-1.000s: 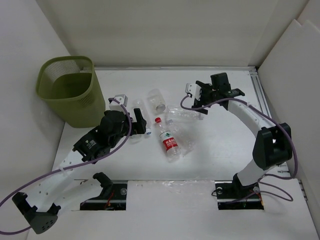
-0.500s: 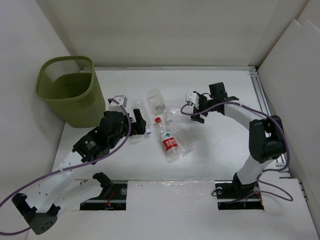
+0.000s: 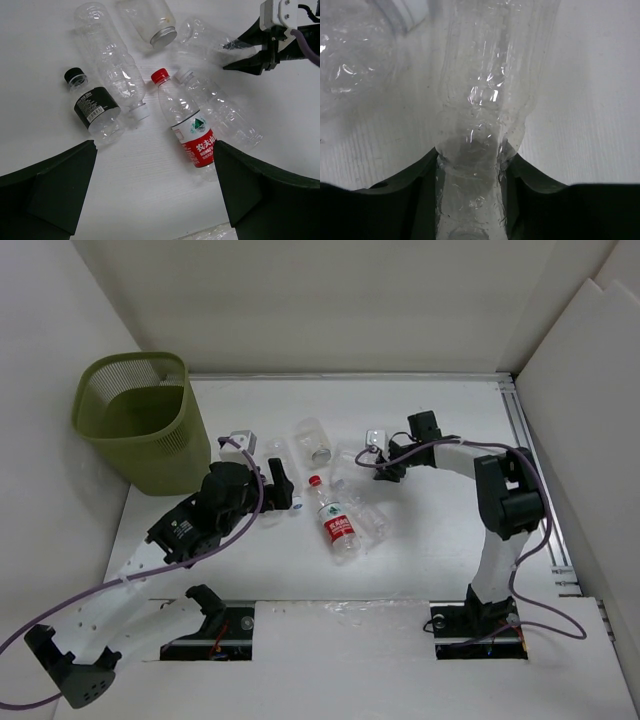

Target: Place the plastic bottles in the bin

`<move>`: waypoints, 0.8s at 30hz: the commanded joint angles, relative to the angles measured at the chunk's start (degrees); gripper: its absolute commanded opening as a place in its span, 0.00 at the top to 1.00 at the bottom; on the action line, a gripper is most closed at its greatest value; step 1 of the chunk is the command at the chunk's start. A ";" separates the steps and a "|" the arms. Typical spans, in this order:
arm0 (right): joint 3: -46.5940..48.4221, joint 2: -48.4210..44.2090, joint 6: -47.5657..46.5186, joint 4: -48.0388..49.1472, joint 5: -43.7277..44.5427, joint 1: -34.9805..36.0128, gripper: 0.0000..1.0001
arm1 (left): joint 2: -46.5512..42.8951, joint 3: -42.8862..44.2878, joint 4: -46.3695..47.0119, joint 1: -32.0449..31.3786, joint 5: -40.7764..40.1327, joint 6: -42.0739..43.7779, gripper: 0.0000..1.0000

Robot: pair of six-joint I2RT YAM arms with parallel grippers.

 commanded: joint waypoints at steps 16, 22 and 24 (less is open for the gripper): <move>-1.80 -37.14 20.32 -0.16 18.74 3.30 1.00 | 10.26 9.04 17.23 0.21 17.84 -1.73 0.00; -4.96 -48.48 29.64 2.48 30.71 13.85 1.00 | 15.98 9.76 41.21 -4.52 23.40 -7.27 0.00; -4.97 -50.70 30.27 2.49 34.57 17.18 1.00 | 17.65 11.33 43.01 -6.38 18.31 -7.89 0.00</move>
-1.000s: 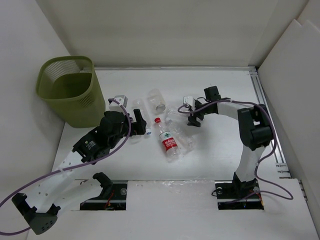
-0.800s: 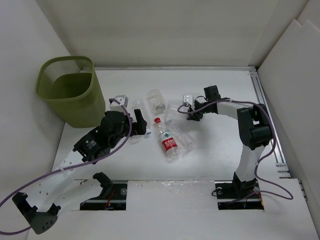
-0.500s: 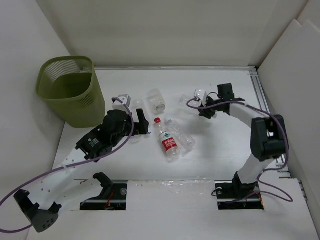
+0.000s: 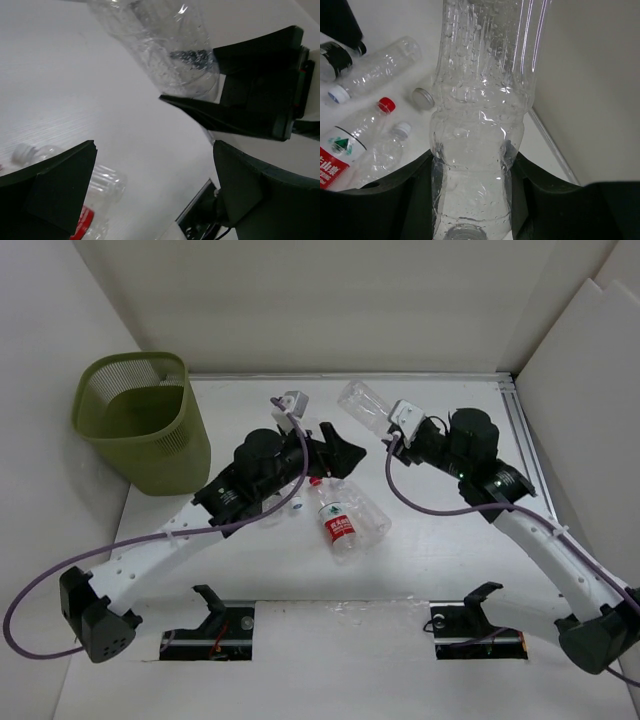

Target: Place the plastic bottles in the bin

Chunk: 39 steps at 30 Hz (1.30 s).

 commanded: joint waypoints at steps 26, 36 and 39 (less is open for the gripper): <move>-4.18 -8.97 6.76 11.52 2.93 15.21 0.75 | 6.89 4.44 22.15 -3.37 -3.12 -4.08 1.00; -11.38 -14.32 6.76 8.09 6.19 8.19 0.00 | 8.54 31.77 -11.24 7.32 -27.70 2.07 1.00; -12.09 -14.33 6.15 8.09 3.47 5.99 0.00 | 12.15 42.84 -22.93 13.22 -31.85 3.13 1.00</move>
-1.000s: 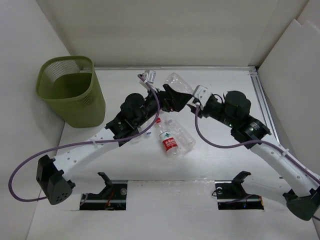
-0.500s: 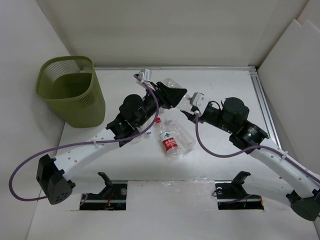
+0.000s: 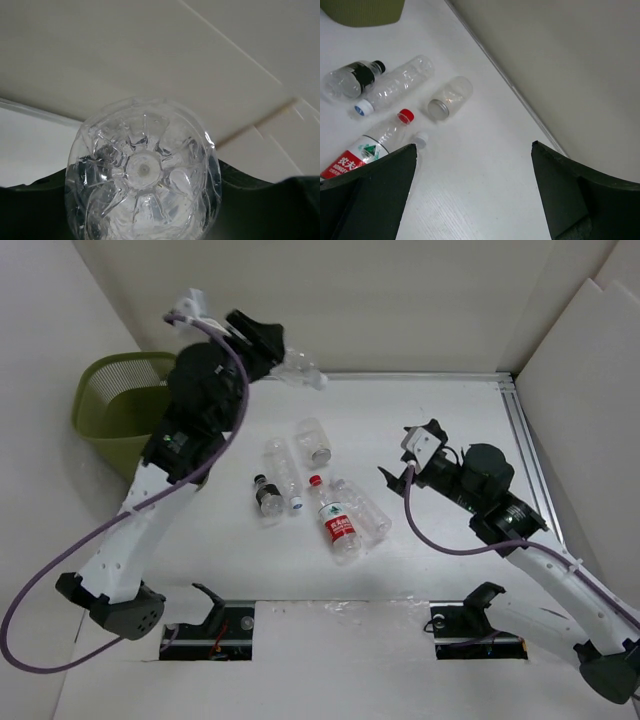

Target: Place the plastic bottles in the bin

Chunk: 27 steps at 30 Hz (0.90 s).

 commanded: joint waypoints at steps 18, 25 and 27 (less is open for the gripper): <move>-4.44 -0.43 -3.69 1.25 -6.97 -2.85 0.00 | -0.95 8.47 -26.03 32.34 -32.22 3.20 1.00; -4.44 2.20 -4.22 1.25 -8.20 -2.85 0.00 | 4.21 9.68 -27.68 32.36 -35.72 1.97 1.00; -4.44 2.21 -4.22 1.25 -7.67 -2.85 0.00 | 5.09 9.68 -27.68 32.36 -36.24 1.18 0.99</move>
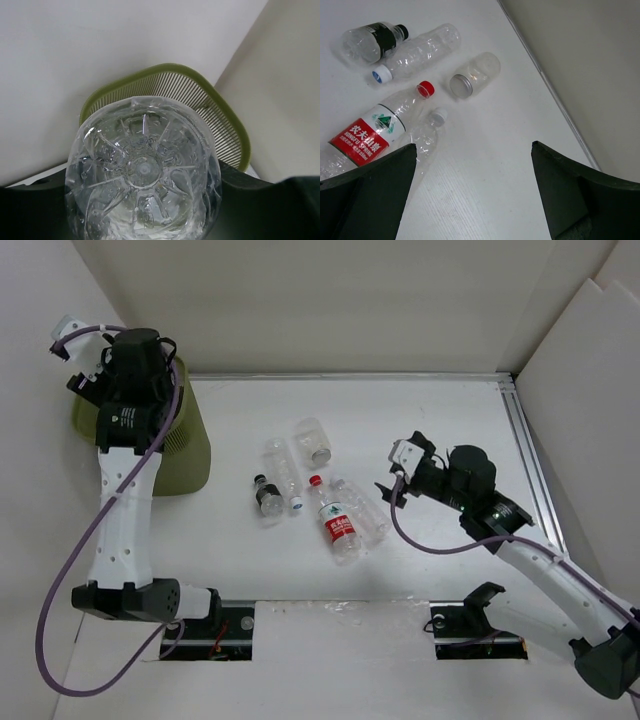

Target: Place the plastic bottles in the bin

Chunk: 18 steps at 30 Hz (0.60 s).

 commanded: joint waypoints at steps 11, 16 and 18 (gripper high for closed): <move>-1.21 6.41 -2.71 2.06 1.19 -0.27 0.00 | 7.62 3.28 1.19 0.23 -0.95 -1.16 0.00; -1.83 14.04 -4.74 -1.27 3.39 -0.27 0.00 | 1.49 0.41 8.28 0.23 20.28 9.35 0.00; -1.30 15.99 -4.74 -1.81 3.39 0.34 0.00 | -0.80 -1.28 9.10 0.23 32.95 10.17 0.00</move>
